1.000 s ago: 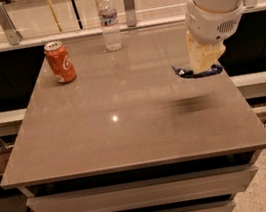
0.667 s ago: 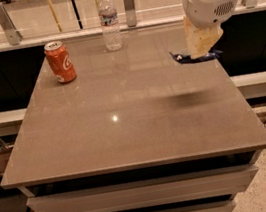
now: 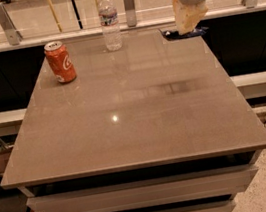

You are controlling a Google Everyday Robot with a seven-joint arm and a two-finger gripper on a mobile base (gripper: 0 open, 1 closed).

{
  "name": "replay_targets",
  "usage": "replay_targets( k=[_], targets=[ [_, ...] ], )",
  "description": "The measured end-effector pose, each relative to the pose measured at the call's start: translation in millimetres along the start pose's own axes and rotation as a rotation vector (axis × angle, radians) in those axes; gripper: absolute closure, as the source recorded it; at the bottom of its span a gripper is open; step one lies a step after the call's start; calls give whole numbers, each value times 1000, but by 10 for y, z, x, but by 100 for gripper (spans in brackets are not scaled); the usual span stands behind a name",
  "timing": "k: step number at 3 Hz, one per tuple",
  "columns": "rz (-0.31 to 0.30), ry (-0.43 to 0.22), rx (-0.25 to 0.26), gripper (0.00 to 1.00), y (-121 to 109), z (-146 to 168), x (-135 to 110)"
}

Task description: Move rxbar blueberry near water bottle

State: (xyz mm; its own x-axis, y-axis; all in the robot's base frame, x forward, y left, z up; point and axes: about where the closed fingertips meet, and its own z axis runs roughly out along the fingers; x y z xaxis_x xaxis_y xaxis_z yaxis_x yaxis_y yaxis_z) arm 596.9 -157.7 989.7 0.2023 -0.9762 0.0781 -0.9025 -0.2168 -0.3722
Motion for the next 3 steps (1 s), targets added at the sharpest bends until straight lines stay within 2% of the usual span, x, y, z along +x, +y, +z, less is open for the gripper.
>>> replay_targets(
  k=[1,3],
  targets=[
    [-25,-5,44,100,-263,26,-41],
    [-102,-67,130,100,-693,209,-239]
  ],
)
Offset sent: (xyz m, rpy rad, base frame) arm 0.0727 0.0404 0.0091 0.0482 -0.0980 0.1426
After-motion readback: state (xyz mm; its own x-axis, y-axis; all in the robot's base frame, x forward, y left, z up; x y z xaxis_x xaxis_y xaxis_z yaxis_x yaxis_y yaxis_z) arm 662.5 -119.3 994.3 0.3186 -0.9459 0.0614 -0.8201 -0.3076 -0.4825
